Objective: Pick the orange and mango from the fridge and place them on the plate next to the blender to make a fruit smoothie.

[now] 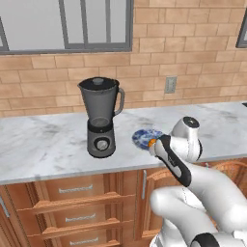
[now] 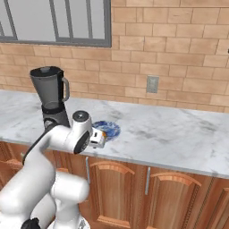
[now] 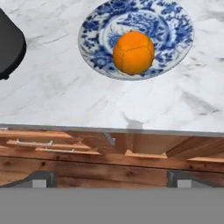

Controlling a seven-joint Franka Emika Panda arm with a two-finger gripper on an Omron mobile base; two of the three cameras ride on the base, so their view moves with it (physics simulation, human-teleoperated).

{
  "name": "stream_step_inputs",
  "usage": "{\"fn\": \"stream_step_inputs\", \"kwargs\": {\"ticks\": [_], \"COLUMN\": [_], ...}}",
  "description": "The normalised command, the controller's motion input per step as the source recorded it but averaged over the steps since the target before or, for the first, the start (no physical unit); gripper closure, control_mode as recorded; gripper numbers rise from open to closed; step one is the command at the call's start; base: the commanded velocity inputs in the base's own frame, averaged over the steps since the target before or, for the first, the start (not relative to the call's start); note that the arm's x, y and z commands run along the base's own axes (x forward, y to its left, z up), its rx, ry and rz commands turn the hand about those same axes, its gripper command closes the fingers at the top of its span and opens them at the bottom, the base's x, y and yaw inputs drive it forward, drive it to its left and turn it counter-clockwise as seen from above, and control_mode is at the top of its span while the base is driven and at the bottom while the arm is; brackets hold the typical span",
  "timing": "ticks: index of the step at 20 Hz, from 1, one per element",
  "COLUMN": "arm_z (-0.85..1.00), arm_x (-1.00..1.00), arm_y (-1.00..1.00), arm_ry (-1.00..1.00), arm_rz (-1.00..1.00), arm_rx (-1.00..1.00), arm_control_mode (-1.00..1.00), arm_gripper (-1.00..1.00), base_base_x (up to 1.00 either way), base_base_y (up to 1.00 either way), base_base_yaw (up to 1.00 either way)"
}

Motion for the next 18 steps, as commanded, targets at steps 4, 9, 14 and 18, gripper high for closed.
{"fn": "stream_step_inputs", "kwargs": {"ticks": [4,9,14,18], "arm_z": [-0.02,0.0,0.0,0.0], "arm_x": [-0.19,0.0,0.0,0.0], "arm_y": [0.0,0.0,0.0,0.0], "arm_ry": [-0.02,0.0,0.0,0.0], "arm_rz": [0.0,0.0,0.0,0.0], "arm_rx": [0.0,0.0,0.0,0.0], "arm_control_mode": [1.0,1.0,1.0,1.0], "arm_gripper": [-1.0,-1.0,-1.0,-1.0], "base_base_x": [-0.75,-1.0,-1.0,-1.0], "base_base_y": [0.0,0.0,0.06,-0.01], "base_base_yaw": [0.0,0.21,0.43,0.51]}}
